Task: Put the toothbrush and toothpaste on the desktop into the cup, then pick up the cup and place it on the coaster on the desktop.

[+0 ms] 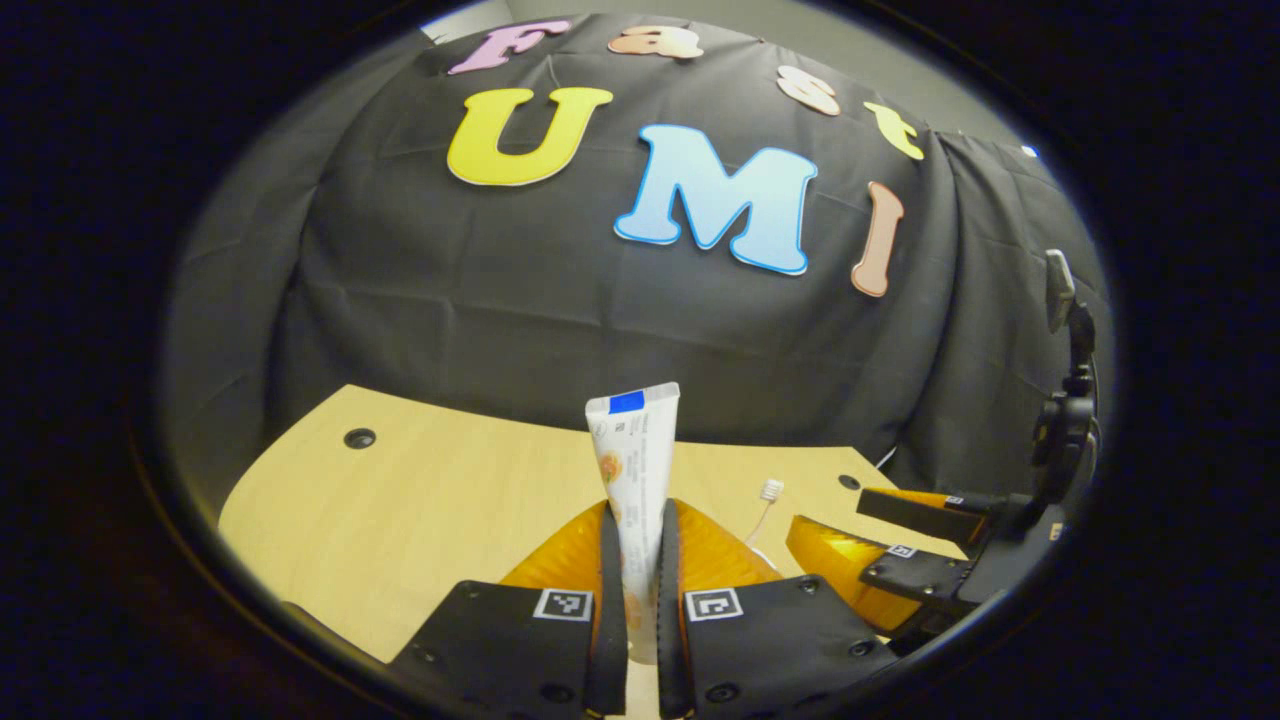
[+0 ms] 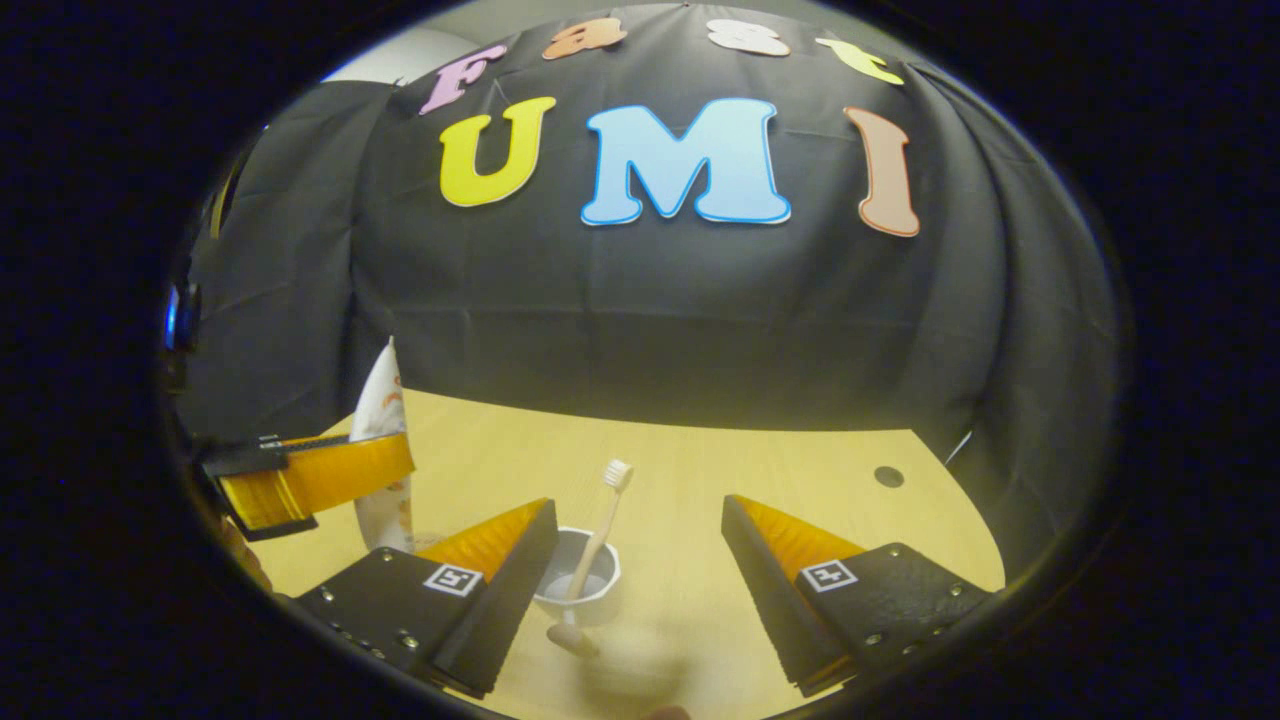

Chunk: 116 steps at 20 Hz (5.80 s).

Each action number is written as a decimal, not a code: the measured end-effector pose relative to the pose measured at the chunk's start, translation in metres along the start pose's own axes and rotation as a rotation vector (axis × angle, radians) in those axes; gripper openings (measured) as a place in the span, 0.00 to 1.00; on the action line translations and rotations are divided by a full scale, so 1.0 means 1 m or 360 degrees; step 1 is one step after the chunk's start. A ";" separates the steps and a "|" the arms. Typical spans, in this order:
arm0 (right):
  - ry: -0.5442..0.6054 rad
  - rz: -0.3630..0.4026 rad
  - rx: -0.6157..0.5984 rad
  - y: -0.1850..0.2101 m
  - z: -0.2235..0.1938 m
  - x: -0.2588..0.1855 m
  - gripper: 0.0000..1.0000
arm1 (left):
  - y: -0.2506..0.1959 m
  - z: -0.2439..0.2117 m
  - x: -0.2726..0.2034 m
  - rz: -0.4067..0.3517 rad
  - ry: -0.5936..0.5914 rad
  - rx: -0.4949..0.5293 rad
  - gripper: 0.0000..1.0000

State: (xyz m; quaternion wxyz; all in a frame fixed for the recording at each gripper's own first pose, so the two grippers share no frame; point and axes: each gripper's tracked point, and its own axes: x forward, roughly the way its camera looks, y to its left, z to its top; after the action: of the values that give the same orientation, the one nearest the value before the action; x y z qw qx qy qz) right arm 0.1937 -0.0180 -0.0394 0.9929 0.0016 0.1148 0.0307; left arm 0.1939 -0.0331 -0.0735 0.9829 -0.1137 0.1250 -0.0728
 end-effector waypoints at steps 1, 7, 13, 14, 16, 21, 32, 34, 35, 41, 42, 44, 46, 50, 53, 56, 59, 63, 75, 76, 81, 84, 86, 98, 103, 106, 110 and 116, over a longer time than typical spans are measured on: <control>-0.0016 -0.0014 0.0010 -0.006 0.003 -0.005 1.00 | -0.005 0.002 0.006 -0.0031 -0.0019 -0.0007 0.20; -0.0040 -0.0111 0.0082 -0.040 0.009 -0.032 0.99 | -0.043 0.010 0.036 -0.0213 -0.0120 -0.0075 0.19; 0.0039 -0.0167 0.0143 -0.060 -0.011 -0.049 0.99 | -0.067 0.007 0.068 -0.0280 -0.0182 -0.0053 0.19; 0.0057 -0.0166 0.0159 -0.061 -0.014 -0.050 1.00 | -0.070 0.004 0.073 -0.0286 -0.0188 -0.0032 0.21; 0.0091 -0.0167 0.0174 -0.061 -0.026 -0.056 1.00 | -0.076 -0.006 0.082 -0.0295 -0.0175 0.0008 0.19; 0.0116 -0.0155 0.0164 -0.054 -0.028 -0.056 1.00 | -0.082 -0.023 0.086 -0.0292 -0.0146 0.0096 0.21; 0.0156 -0.0088 0.0178 -0.034 -0.031 -0.048 1.00 | -0.081 -0.021 0.075 -0.0302 -0.0127 0.0180 0.94; 0.0163 -0.0074 0.0164 -0.029 -0.030 -0.045 1.00 | -0.074 -0.015 0.067 -0.0283 -0.0144 0.0166 0.94; 0.0171 -0.0063 0.0158 -0.025 -0.032 -0.045 1.00 | -0.069 -0.012 0.063 -0.0264 -0.0152 0.0163 0.94; 0.0273 0.0028 0.0118 0.005 -0.042 -0.033 0.99 | -0.038 0.016 0.036 -0.0176 -0.0267 0.0130 0.93; 0.0296 0.0048 0.0112 0.012 -0.044 -0.031 0.99 | -0.034 0.019 0.030 -0.0170 -0.0276 0.0128 0.93; 0.0347 0.0091 0.0103 0.024 -0.050 -0.028 1.00 | -0.024 0.026 0.021 -0.0145 -0.0298 0.0130 0.89; 0.0399 0.0114 0.0088 0.034 -0.057 -0.024 1.00 | -0.014 0.032 0.012 -0.0117 -0.0318 0.0131 0.93; 0.0507 0.0142 0.0054 0.046 -0.073 -0.015 1.00 | 0.004 0.039 -0.003 -0.0065 -0.0338 0.0130 0.93; 0.0615 0.0158 0.0029 0.054 -0.088 -0.008 1.00 | 0.016 0.041 -0.014 -0.0028 -0.0339 0.0123 0.93; 0.0761 0.0167 0.0010 0.059 -0.103 0.002 1.00 | 0.026 0.041 -0.025 0.0000 -0.0330 0.0119 0.93; 0.0883 0.0163 -0.0022 0.060 -0.118 0.011 1.00 | 0.036 0.037 -0.035 0.0028 -0.0311 0.0098 0.93; 0.1056 0.0146 -0.0109 0.063 -0.141 0.018 1.00 | 0.046 0.033 -0.044 0.0077 -0.0293 0.0061 0.89; 0.1306 0.0159 -0.0198 0.063 -0.159 0.035 0.83 | 0.065 0.001 -0.080 0.0150 -0.0222 -0.0012 0.89; 0.1323 0.0168 -0.0192 0.064 -0.159 0.036 0.80 | 0.068 -0.004 -0.083 0.0157 -0.0213 -0.0021 0.89; 0.1373 0.0112 -0.0146 0.062 -0.165 0.034 0.30 | 0.083 -0.014 -0.094 0.0209 -0.0185 -0.0058 0.94; 0.1362 0.0112 -0.0146 0.061 -0.163 0.035 0.29 | 0.093 -0.017 -0.101 0.0238 -0.0178 -0.0072 0.94; 0.1338 0.0105 -0.0159 0.060 -0.160 0.034 0.27 | 0.098 -0.018 -0.105 0.0251 -0.0178 -0.0079 0.94; 0.1211 0.0325 -0.0266 0.145 -0.128 0.031 0.27 | 0.121 -0.017 -0.146 0.0306 -0.0182 -0.0107 0.94; 0.1247 0.0418 -0.0358 0.191 -0.133 0.036 0.27 | 0.135 -0.013 -0.168 0.0332 -0.0201 -0.0121 0.94; 0.1258 0.0449 -0.0375 0.207 -0.137 0.041 0.27 | 0.145 -0.010 -0.179 0.0344 -0.0221 -0.0128 0.94; 0.1285 0.0438 -0.0410 0.206 -0.139 0.040 0.27 | 0.156 -0.010 -0.190 0.0358 -0.0226 -0.0138 0.94; 0.1323 0.0400 -0.0409 0.207 -0.138 0.036 0.27 | 0.166 -0.012 -0.196 0.0350 -0.0214 -0.0133 0.94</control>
State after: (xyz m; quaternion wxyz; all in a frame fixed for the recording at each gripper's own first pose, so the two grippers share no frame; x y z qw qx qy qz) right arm 0.1848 0.1898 -0.1795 0.8433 -0.1202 0.4979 0.1630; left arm 0.0221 0.1582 -0.0806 0.9855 -0.1447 0.0736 0.0485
